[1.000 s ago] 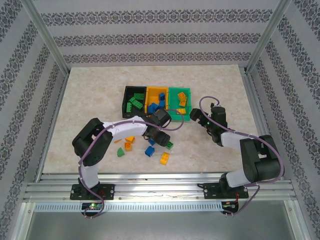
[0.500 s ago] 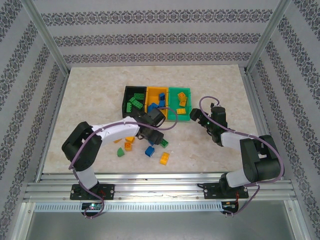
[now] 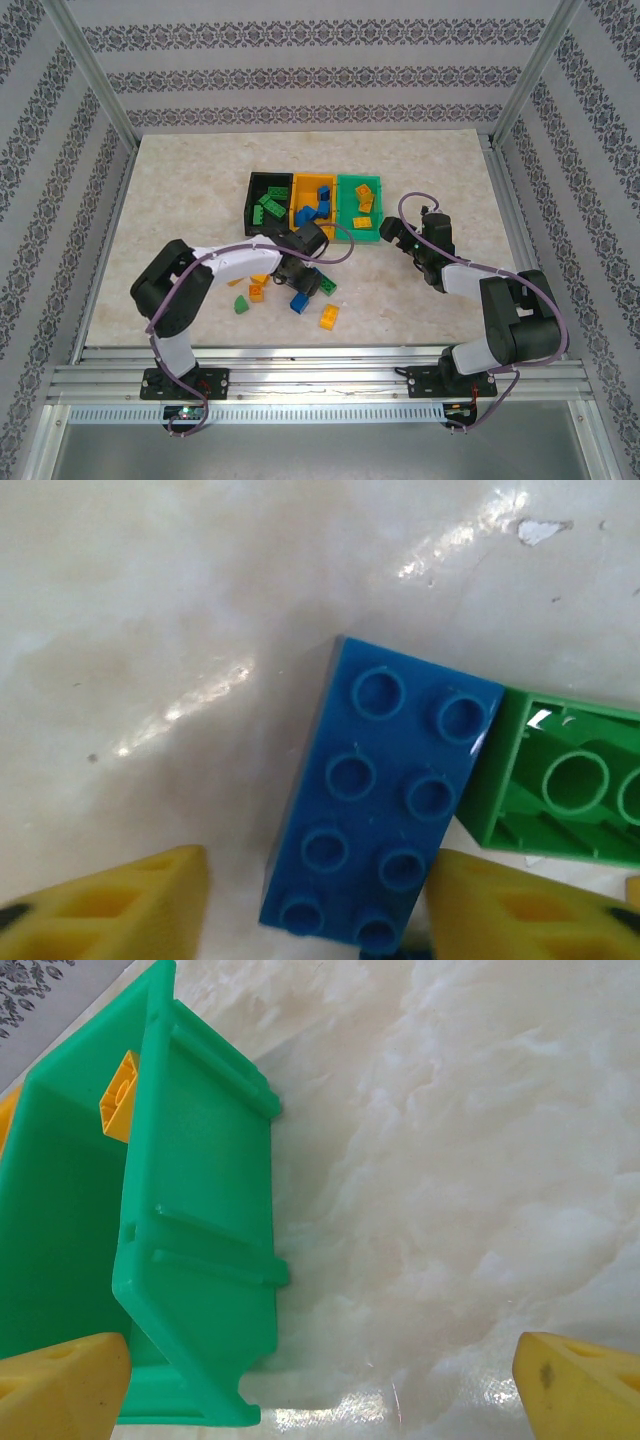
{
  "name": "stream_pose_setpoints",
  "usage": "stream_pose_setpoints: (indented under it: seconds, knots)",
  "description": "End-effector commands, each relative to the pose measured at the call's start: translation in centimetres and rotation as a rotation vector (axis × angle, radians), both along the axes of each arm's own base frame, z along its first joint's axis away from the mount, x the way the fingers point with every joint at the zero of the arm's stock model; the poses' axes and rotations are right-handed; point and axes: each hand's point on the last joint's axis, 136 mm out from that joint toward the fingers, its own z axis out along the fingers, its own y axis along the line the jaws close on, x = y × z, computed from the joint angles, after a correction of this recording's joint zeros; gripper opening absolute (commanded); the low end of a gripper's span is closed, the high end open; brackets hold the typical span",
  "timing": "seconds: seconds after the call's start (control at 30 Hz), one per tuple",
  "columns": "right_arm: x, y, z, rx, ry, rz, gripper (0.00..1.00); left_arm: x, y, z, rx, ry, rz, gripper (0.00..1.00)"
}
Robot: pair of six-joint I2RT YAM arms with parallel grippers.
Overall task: Sort the legos into containers by color
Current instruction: Pick up the lego from the middle-left of the table.
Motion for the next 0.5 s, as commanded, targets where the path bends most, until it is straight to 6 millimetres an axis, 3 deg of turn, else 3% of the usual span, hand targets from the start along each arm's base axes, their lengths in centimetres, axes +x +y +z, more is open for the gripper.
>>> stream_pose_setpoints:
  seconds: [0.0, 0.2, 0.47]
  knots:
    - [0.6, 0.5, 1.1, -0.008, -0.033, 0.014, 0.98, 0.2, -0.1, 0.1, 0.006, 0.022, -0.018, 0.45]
    - [0.6, 0.6, 1.1, -0.003, -0.032, 0.017, 0.98, 0.6, 0.3, 0.5, 0.03, 0.004, -0.015, 0.28]
    - [0.6, 0.6, 1.0, -0.002, -0.03, 0.018, 0.98, 1.9, 0.9, 2.5, -0.018, -0.049, 0.014, 0.26]
